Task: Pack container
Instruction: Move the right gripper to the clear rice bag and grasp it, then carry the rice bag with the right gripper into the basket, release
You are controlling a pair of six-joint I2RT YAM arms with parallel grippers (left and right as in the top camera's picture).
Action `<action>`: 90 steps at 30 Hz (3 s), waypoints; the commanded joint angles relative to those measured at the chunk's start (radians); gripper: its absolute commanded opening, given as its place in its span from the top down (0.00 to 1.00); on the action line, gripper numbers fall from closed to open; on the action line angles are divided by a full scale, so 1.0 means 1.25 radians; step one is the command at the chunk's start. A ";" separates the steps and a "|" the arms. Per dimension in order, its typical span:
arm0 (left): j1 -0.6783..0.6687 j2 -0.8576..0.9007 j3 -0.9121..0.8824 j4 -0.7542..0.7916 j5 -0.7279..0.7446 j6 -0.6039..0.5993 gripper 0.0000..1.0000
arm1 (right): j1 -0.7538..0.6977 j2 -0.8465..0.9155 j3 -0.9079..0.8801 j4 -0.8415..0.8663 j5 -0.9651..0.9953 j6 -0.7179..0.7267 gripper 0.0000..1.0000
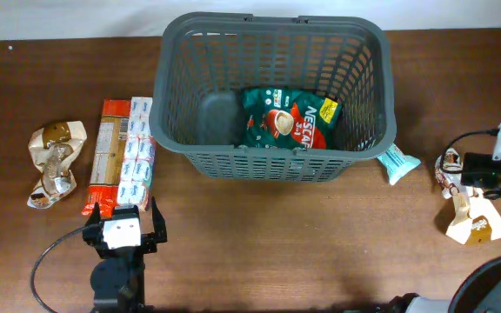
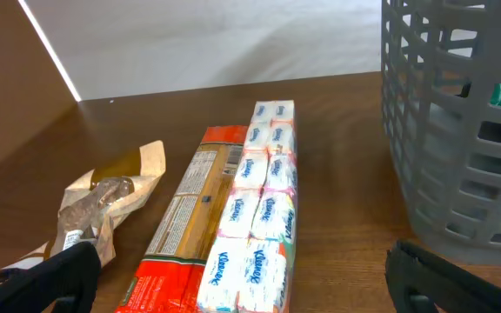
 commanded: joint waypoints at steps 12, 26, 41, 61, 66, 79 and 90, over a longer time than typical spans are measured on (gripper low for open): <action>-0.002 -0.005 -0.004 0.002 -0.009 0.013 0.01 | 0.009 0.128 -0.031 -0.021 0.020 -0.089 0.08; -0.002 -0.005 -0.004 0.002 -0.009 0.013 0.01 | 0.009 0.232 -0.044 -0.018 0.026 -0.086 0.35; -0.002 -0.005 -0.004 0.002 -0.009 0.013 0.01 | 0.018 0.139 0.340 -0.144 -0.161 0.259 0.97; -0.002 -0.005 -0.004 0.002 -0.009 0.013 0.01 | 0.733 0.169 1.153 -0.571 -0.204 0.183 0.97; -0.002 -0.005 -0.004 0.002 -0.009 0.013 0.01 | 0.835 0.254 1.064 -0.573 -0.134 0.180 0.96; -0.002 -0.005 -0.004 0.002 -0.009 0.013 0.01 | 0.883 0.490 0.925 -0.528 -0.129 0.182 0.96; -0.002 -0.005 -0.004 0.002 -0.009 0.013 0.01 | 0.886 0.388 0.995 -0.573 -0.025 0.182 0.30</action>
